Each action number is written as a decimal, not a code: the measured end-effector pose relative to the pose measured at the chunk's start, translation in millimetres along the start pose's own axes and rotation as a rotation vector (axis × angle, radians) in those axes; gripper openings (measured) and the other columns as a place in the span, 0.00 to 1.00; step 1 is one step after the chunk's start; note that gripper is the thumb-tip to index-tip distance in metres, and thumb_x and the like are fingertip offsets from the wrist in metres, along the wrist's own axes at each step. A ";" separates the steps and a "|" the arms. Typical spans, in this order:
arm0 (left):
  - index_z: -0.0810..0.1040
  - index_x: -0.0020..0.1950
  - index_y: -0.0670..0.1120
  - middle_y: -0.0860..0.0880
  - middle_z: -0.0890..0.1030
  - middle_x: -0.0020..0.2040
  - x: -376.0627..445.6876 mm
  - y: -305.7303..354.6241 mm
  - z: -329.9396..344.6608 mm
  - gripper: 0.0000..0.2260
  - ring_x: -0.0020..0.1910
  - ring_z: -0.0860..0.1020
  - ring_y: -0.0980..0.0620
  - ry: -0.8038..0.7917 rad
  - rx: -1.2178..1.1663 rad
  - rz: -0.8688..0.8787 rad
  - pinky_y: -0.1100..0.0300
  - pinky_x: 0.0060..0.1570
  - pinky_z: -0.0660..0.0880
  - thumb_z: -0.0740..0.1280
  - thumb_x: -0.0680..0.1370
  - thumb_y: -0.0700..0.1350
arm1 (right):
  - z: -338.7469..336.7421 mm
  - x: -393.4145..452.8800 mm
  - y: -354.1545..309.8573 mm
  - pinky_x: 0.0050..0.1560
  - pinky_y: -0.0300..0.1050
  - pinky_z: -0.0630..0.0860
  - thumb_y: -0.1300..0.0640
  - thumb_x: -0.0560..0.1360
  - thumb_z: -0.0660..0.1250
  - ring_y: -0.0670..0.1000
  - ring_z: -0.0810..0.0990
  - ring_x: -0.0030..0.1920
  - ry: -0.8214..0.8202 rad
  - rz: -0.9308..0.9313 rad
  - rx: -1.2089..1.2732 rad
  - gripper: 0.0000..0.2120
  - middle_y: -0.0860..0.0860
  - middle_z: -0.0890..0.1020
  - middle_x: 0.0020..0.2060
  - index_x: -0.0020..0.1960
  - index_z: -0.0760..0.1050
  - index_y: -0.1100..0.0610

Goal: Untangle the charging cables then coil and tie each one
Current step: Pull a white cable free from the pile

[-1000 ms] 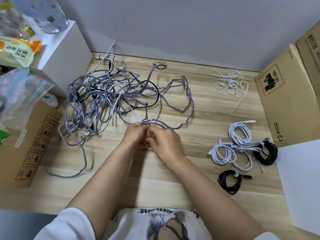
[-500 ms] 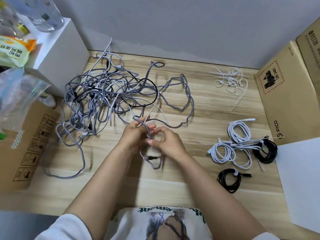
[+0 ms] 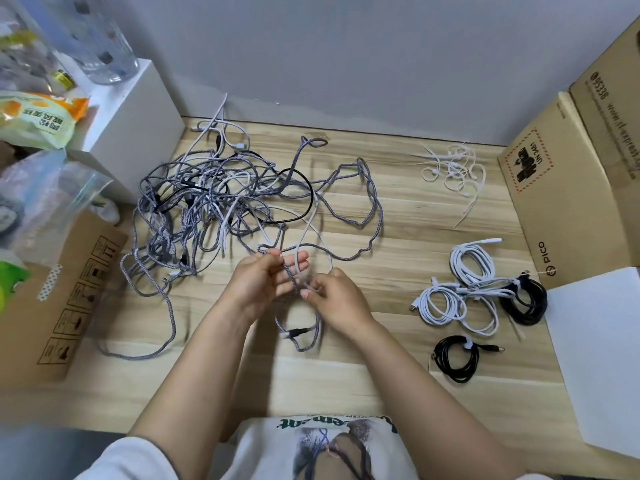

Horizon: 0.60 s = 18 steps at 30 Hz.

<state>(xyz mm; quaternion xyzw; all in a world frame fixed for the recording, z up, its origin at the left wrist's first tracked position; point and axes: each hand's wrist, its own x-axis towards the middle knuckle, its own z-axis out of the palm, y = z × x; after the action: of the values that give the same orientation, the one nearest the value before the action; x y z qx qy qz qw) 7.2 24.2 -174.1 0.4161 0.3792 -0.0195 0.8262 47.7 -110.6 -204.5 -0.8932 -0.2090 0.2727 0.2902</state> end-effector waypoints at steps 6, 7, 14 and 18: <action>0.71 0.50 0.38 0.37 0.78 0.44 8.9 -15.6 -33.3 0.08 0.38 0.80 0.44 0.499 0.486 0.287 0.52 0.40 0.77 0.67 0.73 0.37 | -23.7 -19.7 0.7 0.38 0.34 0.64 0.53 0.77 0.66 0.41 0.70 0.35 0.372 -0.159 0.331 0.14 0.47 0.69 0.37 0.36 0.75 0.60; 0.72 0.54 0.39 0.41 0.77 0.47 4.7 -17.3 -35.4 0.11 0.43 0.78 0.45 0.619 0.570 0.385 0.53 0.47 0.75 0.67 0.73 0.37 | -28.8 -25.5 -2.6 0.38 0.33 0.64 0.51 0.77 0.65 0.40 0.70 0.35 0.401 -0.202 0.372 0.16 0.46 0.70 0.36 0.34 0.74 0.59; 0.77 0.47 0.43 0.47 0.80 0.39 -29.6 -18.7 24.8 0.18 0.37 0.78 0.52 0.037 0.365 -0.061 0.58 0.42 0.72 0.56 0.81 0.55 | -50.7 -59.4 -34.2 0.39 0.44 0.71 0.45 0.75 0.61 0.51 0.75 0.33 0.369 -0.284 0.655 0.18 0.49 0.76 0.27 0.32 0.74 0.55; 0.73 0.49 0.42 0.44 0.82 0.34 -17.7 -12.2 32.7 0.19 0.30 0.82 0.48 -0.209 -0.097 -0.318 0.56 0.31 0.80 0.51 0.81 0.56 | -60.6 -74.8 -38.3 0.26 0.36 0.67 0.51 0.78 0.62 0.41 0.68 0.22 0.216 -0.208 0.840 0.18 0.43 0.71 0.20 0.30 0.75 0.50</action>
<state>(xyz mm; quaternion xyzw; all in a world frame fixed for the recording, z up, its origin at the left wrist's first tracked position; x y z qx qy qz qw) 10.3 -11.8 -159.0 0.3064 0.3527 -0.1748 0.8667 19.1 -146.3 -111.6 -0.6954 -0.1375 0.2085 0.6738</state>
